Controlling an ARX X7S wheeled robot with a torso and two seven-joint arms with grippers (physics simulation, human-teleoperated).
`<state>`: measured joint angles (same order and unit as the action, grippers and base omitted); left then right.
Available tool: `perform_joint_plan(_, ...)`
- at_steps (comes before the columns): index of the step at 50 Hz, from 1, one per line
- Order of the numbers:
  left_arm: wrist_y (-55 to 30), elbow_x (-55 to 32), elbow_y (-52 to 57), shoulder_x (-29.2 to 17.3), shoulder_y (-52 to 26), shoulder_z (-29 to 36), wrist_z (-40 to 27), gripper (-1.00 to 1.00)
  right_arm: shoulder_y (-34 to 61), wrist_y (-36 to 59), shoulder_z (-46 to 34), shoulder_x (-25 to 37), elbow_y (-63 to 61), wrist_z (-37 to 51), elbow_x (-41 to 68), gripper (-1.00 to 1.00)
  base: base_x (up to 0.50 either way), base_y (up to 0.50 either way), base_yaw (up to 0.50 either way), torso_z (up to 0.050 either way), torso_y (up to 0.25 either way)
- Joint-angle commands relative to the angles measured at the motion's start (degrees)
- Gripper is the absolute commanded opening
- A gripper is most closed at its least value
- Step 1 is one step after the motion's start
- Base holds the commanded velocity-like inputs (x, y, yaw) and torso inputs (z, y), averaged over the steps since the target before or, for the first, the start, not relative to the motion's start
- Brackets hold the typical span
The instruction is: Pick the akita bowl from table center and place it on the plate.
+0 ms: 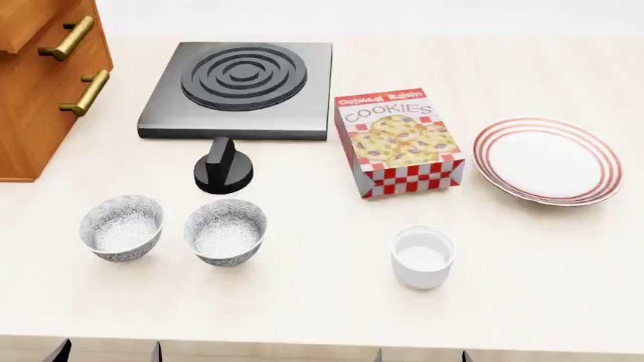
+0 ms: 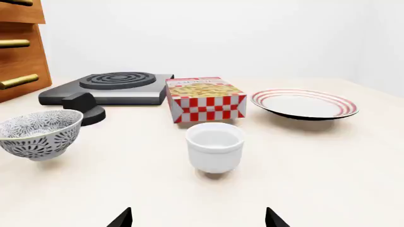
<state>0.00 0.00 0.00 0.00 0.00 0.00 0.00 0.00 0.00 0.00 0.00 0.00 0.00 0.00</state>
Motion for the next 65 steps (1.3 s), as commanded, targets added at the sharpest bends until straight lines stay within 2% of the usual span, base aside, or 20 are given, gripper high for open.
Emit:
perform_joint_plan(1, 0.0, -0.9, 0.3, -0.9, 0.1, 1.1, -1.0, 1.00, -0.2, 0.0, -1.0, 0.9, -0.6, 1.2, 1.0, 1.00, 0.00, 0.00, 0.00, 0.000, 0.000)
perform_joint_plan(11, -1.4, -3.1, 2.3, -2.8, 0.1, 2.8, -2.8, 1.00, -0.8, 1.3, -2.3, 2.4, -3.8, 3.4, 4.0, 1.00, 0.00, 0.00, 0.00, 0.000, 0.000)
perform_joint_plan(13, -9.1, -8.4, 7.1, -3.5, -0.4, 1.7, -0.9, 1.00, -1.6, 2.6, -1.6, 2.8, -7.2, 4.2, 5.0, 1.00, 0.00, 0.00, 0.00, 0.000, 0.000)
perform_joint_plan(16, -17.0, -10.2, 15.9, -4.3, -5.1, -1.0, -4.2, 1.00, -3.9, 6.0, 0.7, 3.9, -17.8, 6.7, 5.6, 1.00, 0.00, 0.00, 0.00, 0.000, 0.000)
perform_joint_plan(19, -22.6, -11.2, 19.3, -4.8, -9.3, -2.1, -6.2, 1.00, -6.4, 8.8, 3.5, 4.9, -26.8, 8.7, 6.7, 1.00, 0.00, 0.00, 0.00, 0.000, 0.000)
perform_joint_plan(22, -21.7, -11.4, 21.1, -5.5, -9.6, -3.2, -7.0, 1.00, -8.3, 10.0, 6.2, 5.8, -31.3, 9.7, 8.3, 1.00, 0.00, 0.00, 0.00, 0.000, 0.000)
perform_joint_plan(26, -20.9, -12.3, 20.6, -6.8, -9.5, -5.8, -7.4, 1.00, -11.0, 6.7, 9.3, 5.5, -34.0, 10.7, 10.1, 1.00, 0.00, 0.00, 0.00, 0.000, 0.000)
perform_joint_plan(35, -19.6, -14.1, 23.1, -7.5, -7.8, -7.3, -7.6, 1.00, -12.2, 4.6, 8.0, 4.9, -33.4, 13.2, 7.6, 1.00, 0.29, 0.00, 0.00, 0.000, 0.000)
perform_joint_plan(42, -19.0, -14.1, 22.3, -8.0, -8.1, -7.1, -8.0, 1.00, -12.7, 3.1, 9.7, 5.4, -33.0, 13.6, 10.6, 1.00, 0.07, 0.00, 0.00, 0.000, 0.000)
perform_joint_plan(61, -18.7, -15.7, 21.4, -8.6, -8.7, -7.7, -9.2, 1.00, -12.9, 2.6, 8.8, 6.8, -32.4, 15.4, 10.9, 1.00, 0.50, 0.00, 0.00, 0.000, 0.000)
perform_joint_plan(65, -18.4, -15.8, 21.2, -8.7, -8.6, -7.6, -9.4, 1.00, -12.9, 2.5, 8.7, 6.9, -32.2, 15.8, 11.1, 1.00, 0.06, 0.00, 0.00, 0.000, 0.000)
